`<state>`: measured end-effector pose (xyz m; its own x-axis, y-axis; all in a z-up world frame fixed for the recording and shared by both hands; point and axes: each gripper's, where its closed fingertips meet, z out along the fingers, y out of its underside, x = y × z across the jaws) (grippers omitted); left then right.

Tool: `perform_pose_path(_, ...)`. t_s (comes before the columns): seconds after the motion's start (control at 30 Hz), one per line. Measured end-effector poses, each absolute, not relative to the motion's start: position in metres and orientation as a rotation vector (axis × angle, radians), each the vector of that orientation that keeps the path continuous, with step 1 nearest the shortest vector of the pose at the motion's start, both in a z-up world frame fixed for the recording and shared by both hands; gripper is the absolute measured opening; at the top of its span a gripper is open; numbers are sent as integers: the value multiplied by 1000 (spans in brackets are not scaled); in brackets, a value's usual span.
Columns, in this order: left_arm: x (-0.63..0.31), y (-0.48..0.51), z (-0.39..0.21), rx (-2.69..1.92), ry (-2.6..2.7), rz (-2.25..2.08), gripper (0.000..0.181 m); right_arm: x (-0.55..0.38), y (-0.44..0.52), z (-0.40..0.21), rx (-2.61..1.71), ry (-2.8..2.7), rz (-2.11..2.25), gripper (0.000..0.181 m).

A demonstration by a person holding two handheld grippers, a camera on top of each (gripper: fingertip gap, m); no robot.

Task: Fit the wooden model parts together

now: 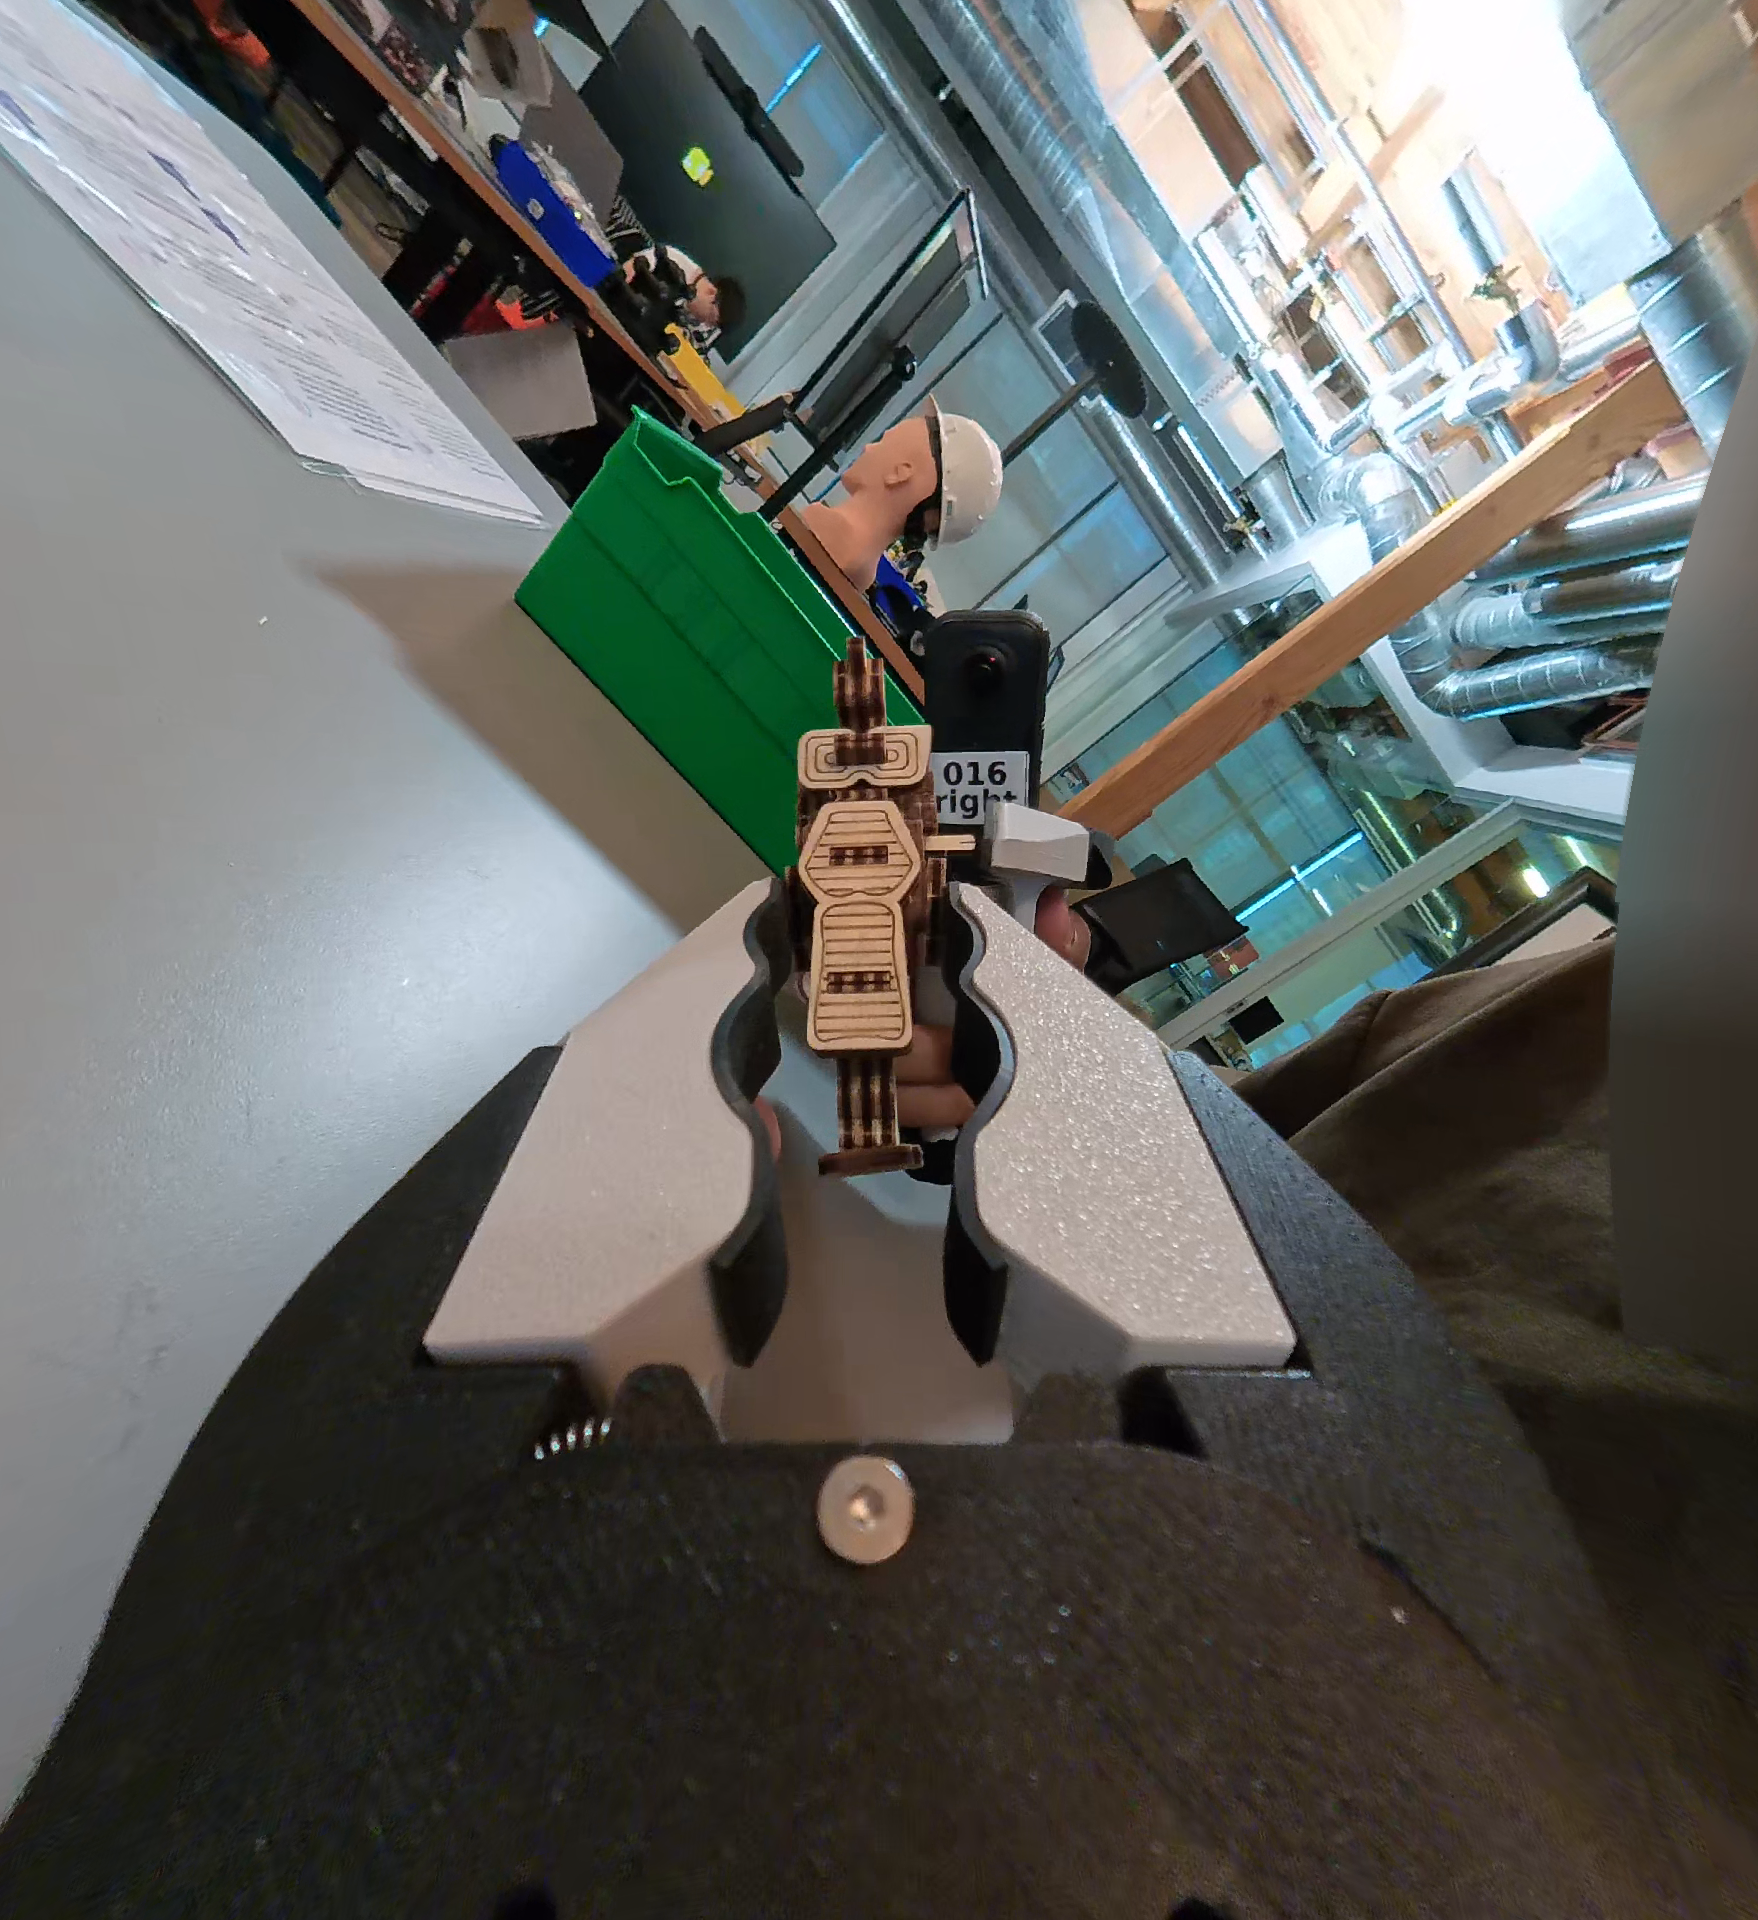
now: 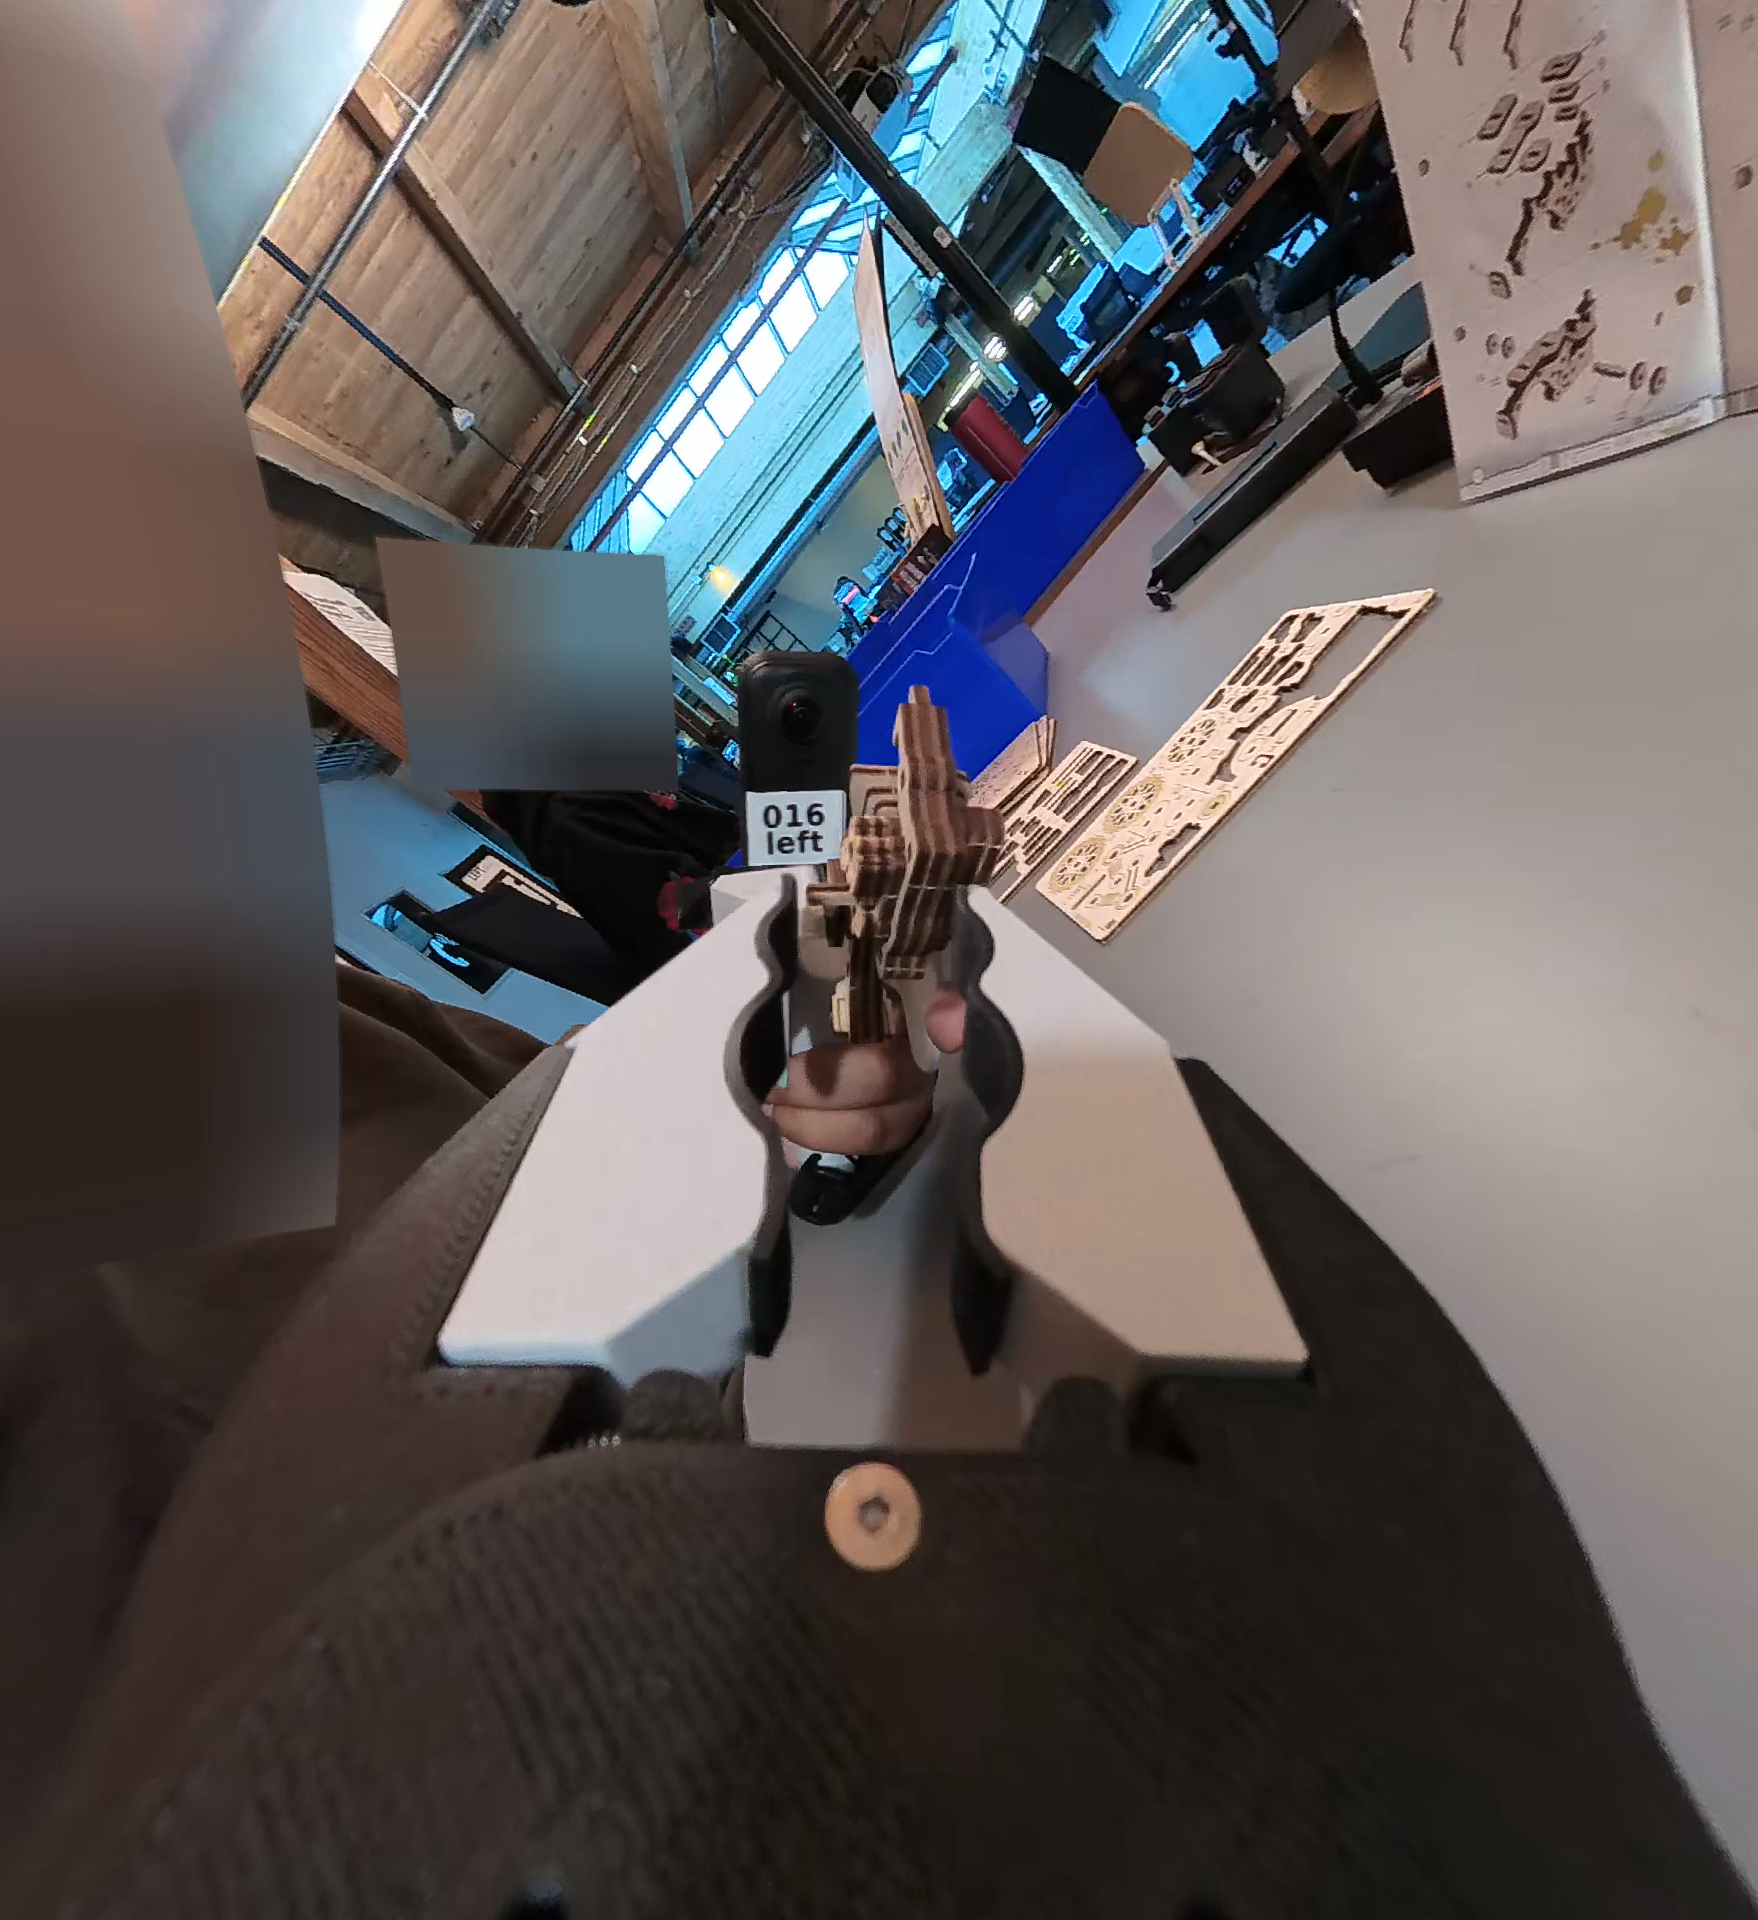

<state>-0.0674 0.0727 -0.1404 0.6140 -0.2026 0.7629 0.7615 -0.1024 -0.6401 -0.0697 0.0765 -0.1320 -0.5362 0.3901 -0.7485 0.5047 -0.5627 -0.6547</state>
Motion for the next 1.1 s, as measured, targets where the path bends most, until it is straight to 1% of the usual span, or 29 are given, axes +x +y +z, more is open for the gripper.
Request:
perform_pose_path(0.23, -67, 73, -141, -1459, -500, -876, 25, -69, 77, -133, 1458, 1408, -2254, 24)
perform_pose_path(0.57, -67, 73, -142, -1464, -499, -873, 25, -69, 77, -133, 1460, 1457, -2262, 25)
perform_pose_path(0.63, -69, 73, -142, -1461, -507, -870, 25, -70, 78, -135, 1480, 1502, -2274, 28)
perform_pose_path(0.67, -71, 72, -141, -1453, -515, -872, 25, -71, 79, -135, 1489, 1536, -2279, 36)
perform_pose_path(0.73, -75, 71, -141, -1447, -528, -870, 25, -71, 81, -137, 1507, 1606, -2279, 42)
perform_pose_path(1.1, -71, 72, -144, -1494, -487, -826, 25, -70, 82, -134, 1488, 1574, -2288, 35)
